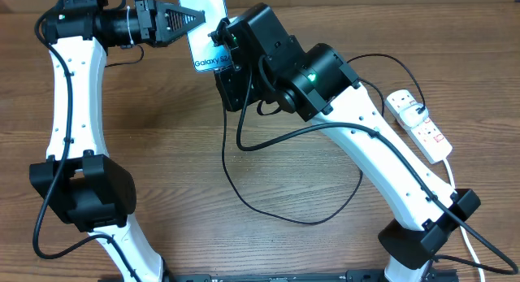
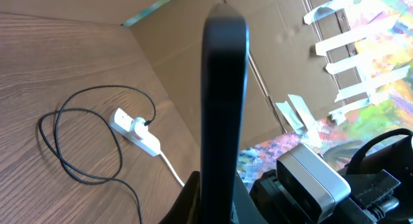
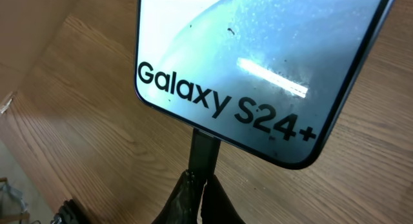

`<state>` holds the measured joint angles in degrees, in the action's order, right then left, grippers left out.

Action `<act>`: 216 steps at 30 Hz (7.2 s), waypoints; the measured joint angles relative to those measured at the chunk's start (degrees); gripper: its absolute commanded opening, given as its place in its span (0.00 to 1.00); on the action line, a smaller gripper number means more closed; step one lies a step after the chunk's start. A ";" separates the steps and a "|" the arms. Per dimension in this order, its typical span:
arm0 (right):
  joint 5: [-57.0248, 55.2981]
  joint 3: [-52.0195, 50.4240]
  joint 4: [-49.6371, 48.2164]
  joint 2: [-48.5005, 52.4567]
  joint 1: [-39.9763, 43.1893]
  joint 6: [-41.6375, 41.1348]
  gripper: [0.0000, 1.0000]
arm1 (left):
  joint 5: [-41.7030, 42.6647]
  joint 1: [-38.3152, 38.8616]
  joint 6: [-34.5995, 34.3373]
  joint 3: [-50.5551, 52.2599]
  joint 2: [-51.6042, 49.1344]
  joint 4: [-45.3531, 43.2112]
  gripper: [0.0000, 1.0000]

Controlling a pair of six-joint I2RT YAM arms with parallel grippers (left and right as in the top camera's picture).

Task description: Plug charger to phone and switch on socket

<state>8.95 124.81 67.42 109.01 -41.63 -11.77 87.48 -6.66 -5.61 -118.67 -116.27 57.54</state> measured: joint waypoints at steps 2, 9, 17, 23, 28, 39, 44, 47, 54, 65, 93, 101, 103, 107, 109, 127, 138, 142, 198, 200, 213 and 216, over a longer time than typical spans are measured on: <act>0.02 0.00 0.02 0.00 -0.02 0.02 0.05 | 0.00 0.02 -0.02 -0.02 0.00 0.00 0.04; -0.96 0.09 -2.95 -0.07 0.04 0.31 0.21 | -0.74 0.46 0.02 -0.11 0.00 0.52 0.04; -1.09 0.09 -2.75 -0.33 0.17 0.50 0.39 | -3.21 1.33 0.02 -0.11 0.00 0.59 0.04; -5.62 0.11 2.69 -0.81 0.28 -2.08 0.80 | -9.27 2.23 -0.07 -0.11 0.00 2.45 0.04; -13.92 0.11 9.35 -3.37 1.44 -9.18 1.00 | -18.56 2.95 1.22 -0.09 0.00 11.56 0.04; -18.91 0.50 22.84 -8.72 20.72 -17.42 1.00 | -39.01 12.11 10.69 0.83 -2.99 24.50 0.04; -18.88 0.50 25.79 -8.72 29.83 -18.01 1.00 | -42.16 15.56 11.82 2.10 -8.79 22.27 0.04; -18.82 0.50 26.53 -8.72 33.92 -18.05 1.00 | -42.84 16.48 11.85 2.25 -12.24 19.71 0.04; -18.86 0.50 27.23 -8.72 38.21 -18.18 1.00 | -45.35 16.76 11.56 2.36 -18.18 16.52 0.04; -18.84 -0.33 26.69 -8.11 38.21 -18.23 1.00 | -53.13 16.76 7.37 2.40 -20.92 14.60 0.04; -19.12 -0.48 25.07 -6.84 39.28 -18.18 1.00 | -68.32 16.76 4.24 3.26 -21.88 14.43 1.00; -19.93 -0.48 24.76 -4.85 48.68 -16.87 1.00 | -68.72 15.47 3.54 -1.29 -22.01 19.26 1.00; -19.93 -0.50 24.74 -2.84 51.98 -16.44 1.00 | -68.15 14.16 2.97 -5.46 -21.88 20.48 0.99; -19.91 -0.55 23.76 2.19 58.29 -15.89 1.00 | -66.60 10.95 2.05 -9.92 -17.00 20.15 1.00; -19.91 -0.59 23.21 4.90 61.29 -15.76 1.00 | -66.23 9.38 1.44 -10.29 -11.67 19.50 1.00; -15.08 -0.87 23.98 21.07 68.81 -12.22 1.00 | -70.36 8.17 0.98 4.96 22.05 18.69 1.00; -13.35 -1.70 23.02 22.58 68.81 -10.67 1.00 | -72.87 8.17 -6.86 47.95 61.00 -5.27 0.99; -13.35 -6.16 19.91 22.58 68.81 -10.32 0.90 | -75.30 8.17 -9.53 54.51 63.58 -6.43 1.00; -3.41 -12.74 21.05 15.61 69.33 -2.25 1.00 | -76.65 8.17 -5.99 56.50 62.01 -4.83 1.00; -3.26 -12.61 22.36 9.16 69.11 -3.21 1.00 | -76.65 8.17 -5.99 56.50 60.63 -4.83 0.99; -3.19 -10.91 26.14 -21.40 63.39 -4.50 1.00 | -69.20 8.17 -3.13 56.52 56.15 -1.84 1.00; -3.13 -10.91 25.97 -25.90 60.17 -4.57 1.00 | -65.46 8.17 -0.22 56.52 60.08 1.03 1.00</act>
<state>5.82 113.91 93.38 83.11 18.55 -16.34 22.02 1.52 -5.82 -62.15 -56.18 58.57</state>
